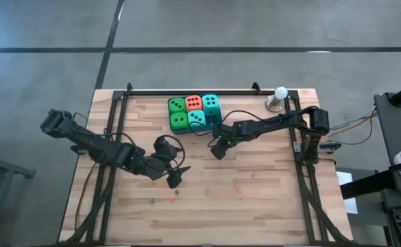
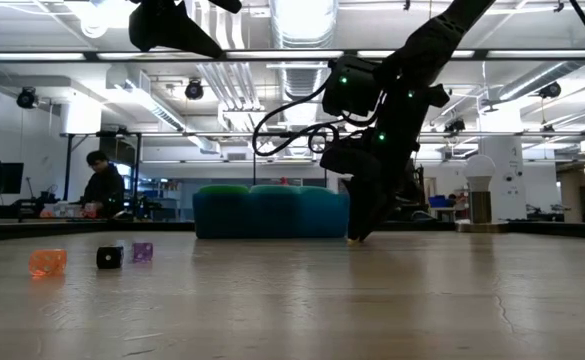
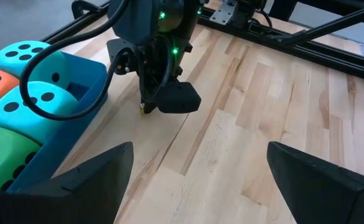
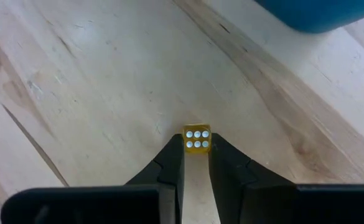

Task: Pick & Place Dice
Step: Put the small yellow dice into the blue bin, then put the small top blue dice into the blue bin

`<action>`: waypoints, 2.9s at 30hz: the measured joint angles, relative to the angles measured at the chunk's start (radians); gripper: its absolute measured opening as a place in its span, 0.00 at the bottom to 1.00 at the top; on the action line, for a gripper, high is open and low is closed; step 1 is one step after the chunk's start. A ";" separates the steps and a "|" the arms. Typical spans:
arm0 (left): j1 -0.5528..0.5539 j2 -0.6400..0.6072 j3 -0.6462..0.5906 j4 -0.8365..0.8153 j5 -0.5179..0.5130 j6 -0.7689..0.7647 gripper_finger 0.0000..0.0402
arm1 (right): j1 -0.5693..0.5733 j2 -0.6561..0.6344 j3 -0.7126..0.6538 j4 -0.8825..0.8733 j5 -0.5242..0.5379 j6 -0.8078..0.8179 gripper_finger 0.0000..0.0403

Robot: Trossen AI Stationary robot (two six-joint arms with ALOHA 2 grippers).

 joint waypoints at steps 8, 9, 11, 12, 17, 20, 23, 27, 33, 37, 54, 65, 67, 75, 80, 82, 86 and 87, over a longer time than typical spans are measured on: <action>0.000 0.000 0.000 0.000 0.000 0.000 0.92 | -0.001 -0.053 0.033 -0.084 0.017 -0.028 0.12; 0.000 0.000 0.000 0.000 0.000 0.000 0.92 | -0.002 -0.059 0.043 -0.101 0.020 -0.035 0.12; 0.000 0.000 0.000 0.001 0.000 0.000 0.93 | -0.002 -0.072 0.067 -0.127 0.023 -0.055 0.12; 0.000 0.000 0.000 0.000 0.000 0.000 0.93 | -0.002 -0.079 0.082 -0.138 0.023 -0.061 0.12; 0.000 0.000 0.000 0.000 0.000 0.000 0.94 | -0.004 -0.105 0.156 -0.169 0.023 -0.105 0.12; 0.000 0.000 0.000 0.000 0.000 0.000 0.94 | -0.012 -0.106 0.211 -0.191 0.023 -0.141 0.12; 0.000 0.000 0.000 0.000 0.000 0.000 0.93 | -0.026 -0.107 0.257 -0.217 0.025 -0.163 0.12; 0.000 0.000 0.000 0.000 0.000 0.000 0.93 | -0.054 -0.107 0.311 -0.244 0.026 -0.210 0.12; 0.000 0.000 0.000 0.000 0.000 0.000 0.94 | -0.123 -0.107 0.335 -0.233 0.026 -0.219 0.12; 0.000 0.000 0.000 0.000 0.000 0.000 0.94 | -0.171 -0.100 0.324 -0.202 0.025 -0.223 0.12; 0.000 0.000 0.000 0.000 0.000 0.000 0.94 | -0.231 -0.012 0.303 -0.132 -0.003 -0.240 0.18; 0.000 0.000 0.000 0.000 0.000 0.000 0.92 | -0.235 -0.012 0.302 -0.133 -0.003 -0.222 0.36; 0.000 0.000 0.000 0.000 0.000 0.000 0.92 | -0.235 -0.012 0.302 -0.133 -0.003 -0.209 0.39; 0.000 0.000 0.000 0.000 0.000 0.000 0.94 | -0.235 -0.013 0.302 -0.133 -0.003 -0.209 0.48; 0.000 0.000 0.000 0.000 0.000 0.000 0.93 | -0.235 -0.012 0.302 -0.134 -0.003 -0.210 0.51; 0.000 0.000 0.000 0.000 0.000 0.000 0.92 | -0.235 -0.013 0.302 -0.134 -0.003 -0.212 0.51; 0.000 0.000 0.000 0.000 0.000 0.000 0.92 | -0.236 -0.021 0.301 -0.140 -0.003 -0.213 0.51; 0.000 0.000 0.000 0.000 0.001 0.000 0.92 | -0.236 -0.027 0.303 -0.147 -0.003 -0.213 0.50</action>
